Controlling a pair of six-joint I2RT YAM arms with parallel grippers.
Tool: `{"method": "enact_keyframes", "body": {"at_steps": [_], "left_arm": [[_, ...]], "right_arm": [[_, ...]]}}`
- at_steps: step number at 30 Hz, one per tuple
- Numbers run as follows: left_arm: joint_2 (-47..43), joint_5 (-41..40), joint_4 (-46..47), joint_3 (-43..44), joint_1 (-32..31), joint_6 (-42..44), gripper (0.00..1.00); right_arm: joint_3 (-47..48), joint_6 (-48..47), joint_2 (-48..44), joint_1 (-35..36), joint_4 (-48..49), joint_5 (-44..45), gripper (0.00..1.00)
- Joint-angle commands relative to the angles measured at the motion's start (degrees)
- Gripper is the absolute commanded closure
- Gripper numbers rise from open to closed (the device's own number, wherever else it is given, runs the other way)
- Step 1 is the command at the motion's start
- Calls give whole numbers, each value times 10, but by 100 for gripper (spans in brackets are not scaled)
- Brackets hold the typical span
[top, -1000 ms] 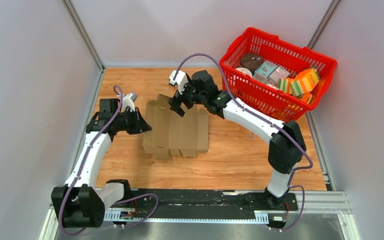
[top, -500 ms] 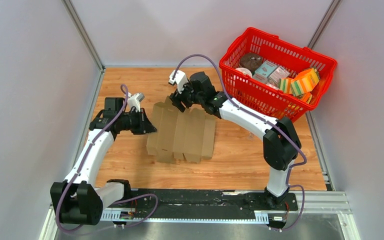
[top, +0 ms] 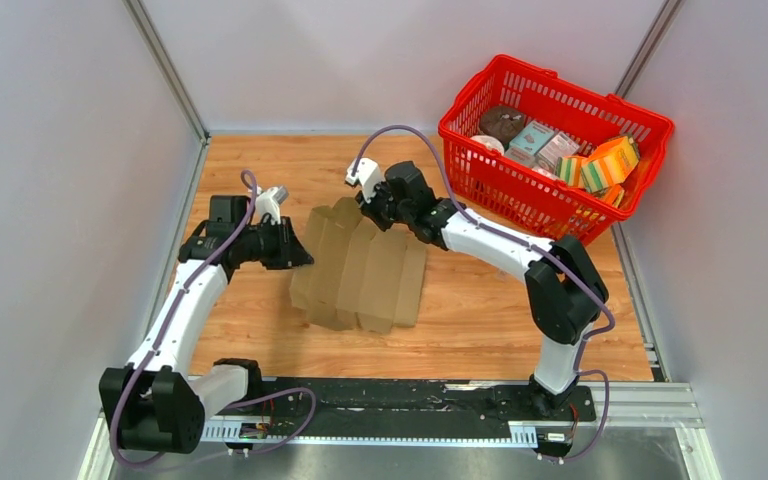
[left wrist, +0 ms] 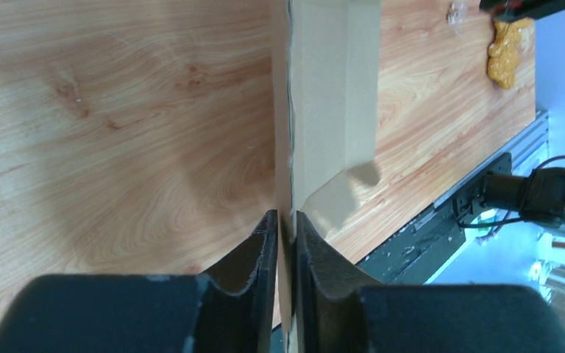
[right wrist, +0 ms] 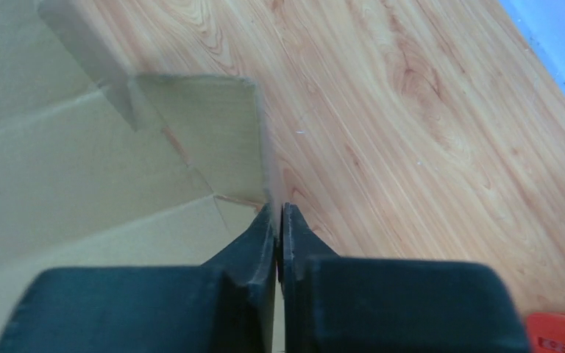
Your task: Fold the paper box
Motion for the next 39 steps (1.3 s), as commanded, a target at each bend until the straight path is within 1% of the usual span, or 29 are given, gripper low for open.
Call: {"method": "enact_keyframes", "body": {"at_steps": [1, 2, 3, 4, 5, 6, 7, 8, 9, 11, 15, 18, 21, 24, 27, 29, 31, 37, 39], "left_arm": [[-39, -30, 38, 10, -3, -26, 69], [-44, -40, 42, 8, -3, -31, 66], [-56, -66, 42, 5, -3, -38, 64], [-63, -88, 40, 5, -3, -43, 50], [-79, -118, 36, 4, -3, -53, 43], [-88, -176, 33, 1, -5, -71, 39], [-98, -202, 31, -1, -6, -81, 31], [-115, -229, 23, -2, -7, -89, 29], [-123, -285, 15, 0, -9, -107, 28], [-147, -324, -2, 7, -9, -118, 26], [-179, -339, 2, 12, -20, -115, 24], [-172, -360, -1, 19, -42, -112, 23], [-141, -376, -16, 28, -55, -111, 23], [-110, -422, -15, 24, -62, -120, 23], [-82, -458, -4, 27, -62, -126, 23], [-61, -470, 19, 33, -62, -123, 23], [-30, -472, 37, 40, -62, -123, 22], [73, -488, 41, 89, -58, -117, 22], [92, -470, 50, 100, -43, -114, 22]], "right_arm": [[-8, 20, -46, -9, 46, 14, 100], [-9, 25, -48, -11, 46, 14, 100], [-10, 33, -49, -16, 46, 16, 100], [-10, 53, -49, -19, 46, 23, 100], [-10, 63, -50, -22, 46, 28, 100], [-11, 76, -53, -29, 45, 34, 100], [-9, 96, -54, -32, 44, 46, 100], [-8, 103, -56, -35, 37, 49, 100], [-7, 109, -58, -40, 23, 53, 100], [-3, 126, -58, -42, -5, 76, 100], [20, 157, -49, -46, -57, 98, 100], [35, 188, -46, -48, -78, 93, 100], [34, 212, -53, -56, -79, 70, 100], [21, 217, -62, -58, -69, 50, 100], [15, 212, -69, -62, -68, 36, 100], [4, 212, -75, -69, -56, 21, 100], [-4, 211, -78, -71, -48, -3, 100], [-39, 207, -98, -90, -21, -70, 100], [-48, 209, -105, -99, -7, -87, 100]]}}
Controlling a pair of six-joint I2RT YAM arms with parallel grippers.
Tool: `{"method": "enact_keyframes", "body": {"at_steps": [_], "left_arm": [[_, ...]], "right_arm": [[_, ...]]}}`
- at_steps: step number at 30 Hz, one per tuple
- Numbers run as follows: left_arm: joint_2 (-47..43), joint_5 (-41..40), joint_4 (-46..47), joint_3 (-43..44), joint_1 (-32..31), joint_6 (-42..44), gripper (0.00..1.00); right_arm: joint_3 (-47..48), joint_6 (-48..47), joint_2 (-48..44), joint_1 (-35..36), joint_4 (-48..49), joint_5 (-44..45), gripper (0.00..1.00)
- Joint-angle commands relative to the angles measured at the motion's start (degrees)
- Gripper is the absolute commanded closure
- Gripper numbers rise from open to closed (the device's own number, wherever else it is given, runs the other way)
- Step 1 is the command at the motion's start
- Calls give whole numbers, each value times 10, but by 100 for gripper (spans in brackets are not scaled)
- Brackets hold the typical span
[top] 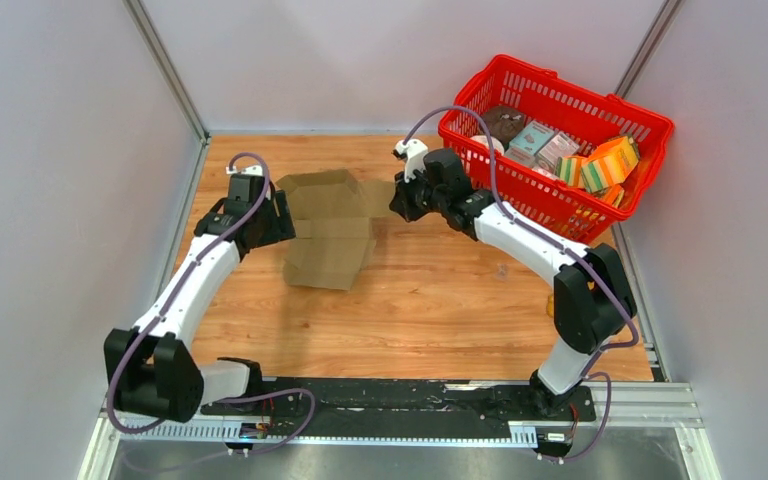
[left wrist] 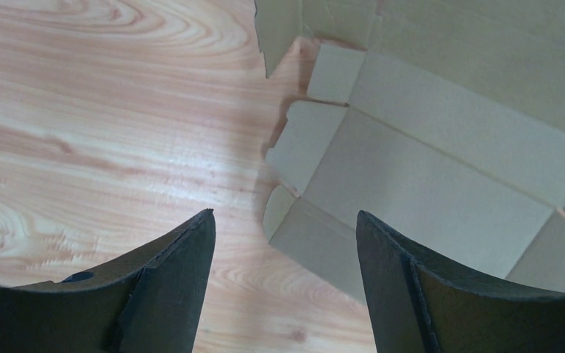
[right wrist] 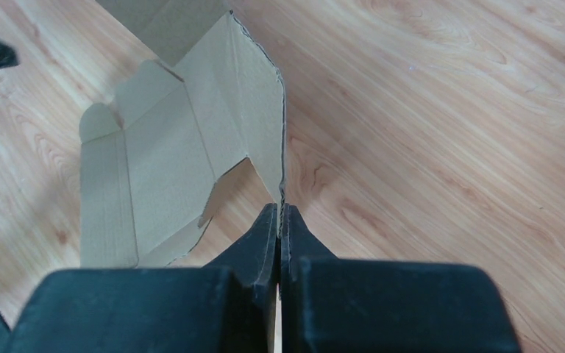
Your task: Fold the paper box
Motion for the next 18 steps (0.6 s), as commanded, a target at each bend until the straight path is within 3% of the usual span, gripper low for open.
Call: {"method": "enact_keyframes", "body": {"at_steps": [1, 8, 18], "left_arm": [[49, 8, 40, 35, 22, 7, 22], [139, 87, 50, 80, 71, 19, 22], [235, 135, 188, 98, 77, 79, 29]], "right_arm": [[-24, 6, -46, -18, 57, -80, 100], [-56, 10, -63, -46, 88, -144, 100], [-62, 11, -57, -62, 100, -204, 100]]}}
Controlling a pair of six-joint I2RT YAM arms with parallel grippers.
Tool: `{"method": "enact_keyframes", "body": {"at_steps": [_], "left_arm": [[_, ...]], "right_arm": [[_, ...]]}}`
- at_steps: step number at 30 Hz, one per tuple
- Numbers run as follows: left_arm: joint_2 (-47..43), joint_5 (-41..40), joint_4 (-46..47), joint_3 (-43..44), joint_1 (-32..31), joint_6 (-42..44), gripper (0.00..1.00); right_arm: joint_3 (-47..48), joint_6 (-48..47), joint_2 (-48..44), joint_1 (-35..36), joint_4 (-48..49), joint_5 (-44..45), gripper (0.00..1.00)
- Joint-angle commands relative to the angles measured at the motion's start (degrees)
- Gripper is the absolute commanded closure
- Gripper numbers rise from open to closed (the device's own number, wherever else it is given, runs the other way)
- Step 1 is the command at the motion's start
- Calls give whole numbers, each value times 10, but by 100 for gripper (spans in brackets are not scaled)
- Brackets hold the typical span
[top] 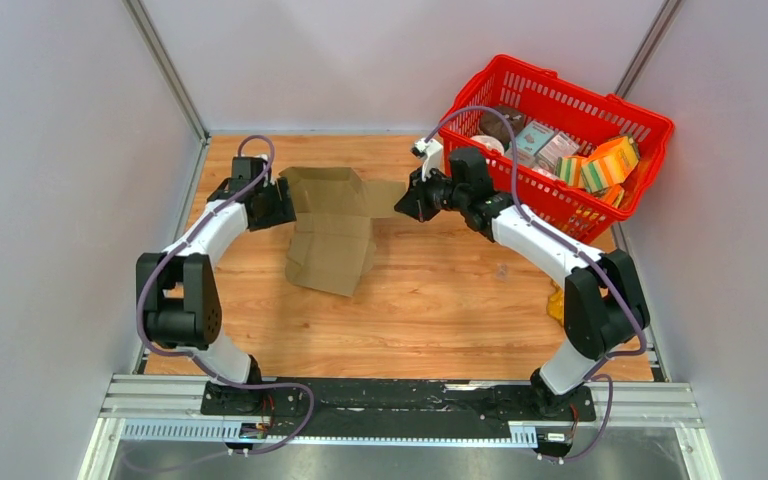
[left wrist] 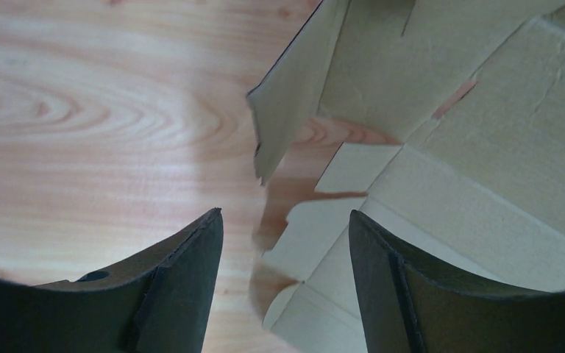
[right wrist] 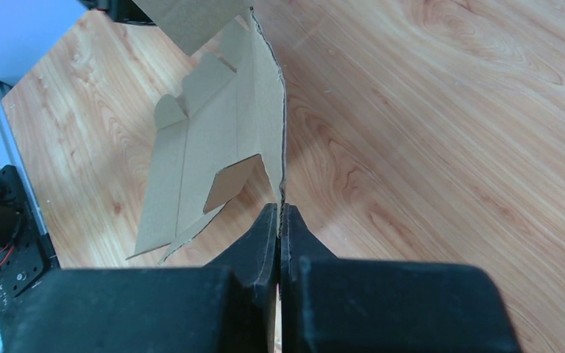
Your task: Fold the paper box
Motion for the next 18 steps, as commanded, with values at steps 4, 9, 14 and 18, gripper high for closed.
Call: {"method": "enact_keyframes", "body": {"at_steps": [4, 9, 14, 18], "left_arm": [[64, 9, 120, 54, 3, 69, 38], [103, -15, 99, 92, 3, 94, 64], [54, -22, 32, 88, -2, 84, 99], [-46, -31, -15, 36, -37, 80, 99]], "right_arm": [[1, -3, -14, -5, 33, -52, 100], [-4, -15, -18, -10, 33, -65, 100], [11, -33, -12, -12, -2, -38, 96], [42, -58, 0, -12, -53, -17, 78]]}}
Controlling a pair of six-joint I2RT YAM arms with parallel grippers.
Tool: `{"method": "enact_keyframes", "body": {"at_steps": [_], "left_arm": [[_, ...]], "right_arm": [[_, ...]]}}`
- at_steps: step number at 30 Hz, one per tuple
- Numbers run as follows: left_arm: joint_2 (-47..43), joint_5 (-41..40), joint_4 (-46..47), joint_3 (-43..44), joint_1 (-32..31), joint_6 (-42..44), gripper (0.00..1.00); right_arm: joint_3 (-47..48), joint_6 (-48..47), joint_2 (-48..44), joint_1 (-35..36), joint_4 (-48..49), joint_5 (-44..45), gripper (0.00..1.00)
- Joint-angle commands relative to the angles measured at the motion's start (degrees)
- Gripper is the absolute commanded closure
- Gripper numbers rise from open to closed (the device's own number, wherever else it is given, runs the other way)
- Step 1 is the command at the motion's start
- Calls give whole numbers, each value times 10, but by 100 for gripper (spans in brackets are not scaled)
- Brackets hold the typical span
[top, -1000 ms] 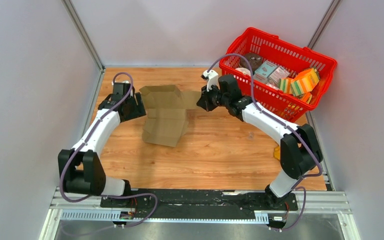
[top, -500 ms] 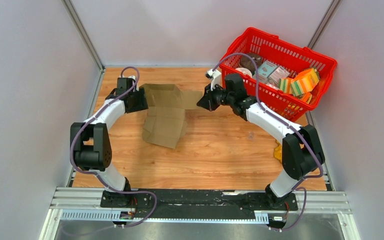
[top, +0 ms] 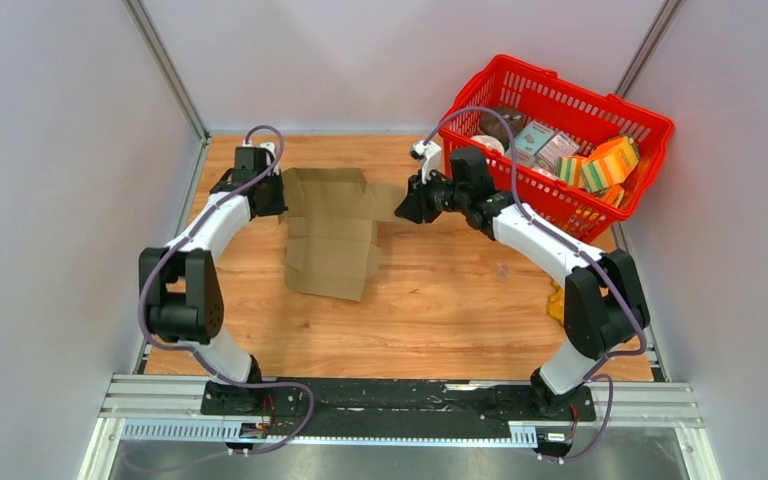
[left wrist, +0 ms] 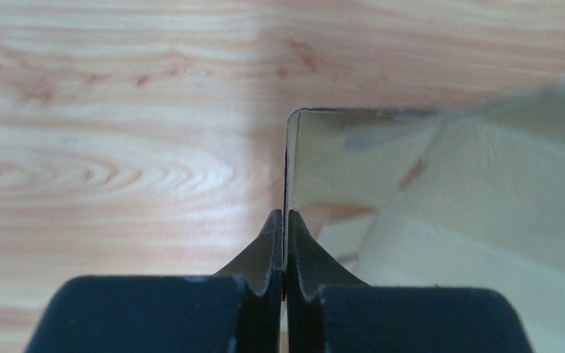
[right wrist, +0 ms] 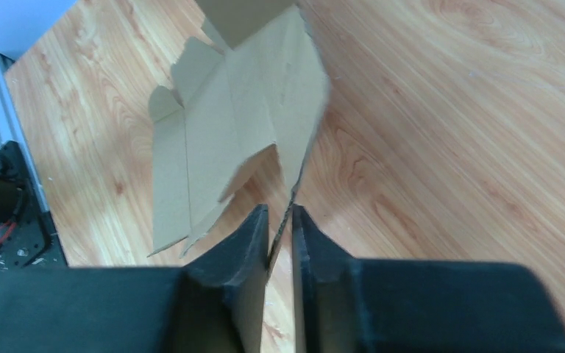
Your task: Fold the paper box
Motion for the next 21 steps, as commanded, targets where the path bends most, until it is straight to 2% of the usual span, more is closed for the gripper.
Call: {"method": "enact_keyframes", "body": {"at_steps": [1, 3, 4, 7, 9, 12, 14, 19, 21], "left_arm": [[-127, -11, -52, -54, -28, 4, 99], [-152, 5, -59, -73, -38, 4, 99], [-167, 17, -76, -79, -40, 8, 100], [-190, 57, -91, -90, -48, 18, 100], [-200, 83, -92, -94, -57, 21, 100], [-204, 114, -120, -82, -69, 28, 100], [-209, 135, -131, -78, -74, 33, 100], [-241, 150, -172, -76, -74, 73, 100], [-255, 157, -179, -79, -74, 94, 100]], "right_arm": [[47, -43, 2, -4, -56, 20, 67], [74, -58, 9, -4, -84, 23, 59], [84, -71, 10, -3, -112, 30, 47], [114, -99, 9, -4, -164, 73, 33], [134, -111, 10, -3, -172, 67, 27], [189, -152, 40, 10, -212, 64, 23], [258, -175, 78, 21, -238, 61, 22], [429, -256, 174, 31, -311, -11, 21], [457, -280, 215, 30, -321, -49, 22]]}}
